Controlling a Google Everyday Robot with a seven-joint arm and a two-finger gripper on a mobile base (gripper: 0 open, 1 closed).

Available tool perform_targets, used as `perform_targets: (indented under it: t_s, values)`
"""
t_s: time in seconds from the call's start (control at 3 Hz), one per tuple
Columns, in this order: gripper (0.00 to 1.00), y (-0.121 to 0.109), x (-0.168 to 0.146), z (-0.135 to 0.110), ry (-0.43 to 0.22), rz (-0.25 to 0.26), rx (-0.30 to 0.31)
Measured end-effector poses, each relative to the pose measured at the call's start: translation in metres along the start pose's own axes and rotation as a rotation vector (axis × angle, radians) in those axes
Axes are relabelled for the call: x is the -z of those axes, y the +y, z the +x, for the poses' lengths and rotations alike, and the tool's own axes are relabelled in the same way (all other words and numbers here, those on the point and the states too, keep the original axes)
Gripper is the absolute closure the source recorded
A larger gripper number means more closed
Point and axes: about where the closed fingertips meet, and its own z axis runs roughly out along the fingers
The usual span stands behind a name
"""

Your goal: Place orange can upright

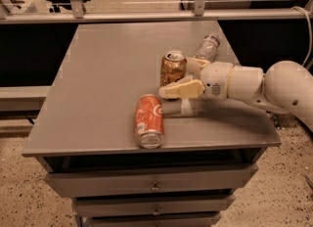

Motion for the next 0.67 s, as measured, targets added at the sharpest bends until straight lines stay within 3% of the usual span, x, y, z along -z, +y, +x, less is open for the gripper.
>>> perform_targets:
  t_s: [0.33,0.67]
  values:
    - [0.0,-0.008,0.018,-0.007,0.026,0.014,-0.002]
    - [0.0,-0.017,0.066,-0.032,-0.017,0.06,-0.016]
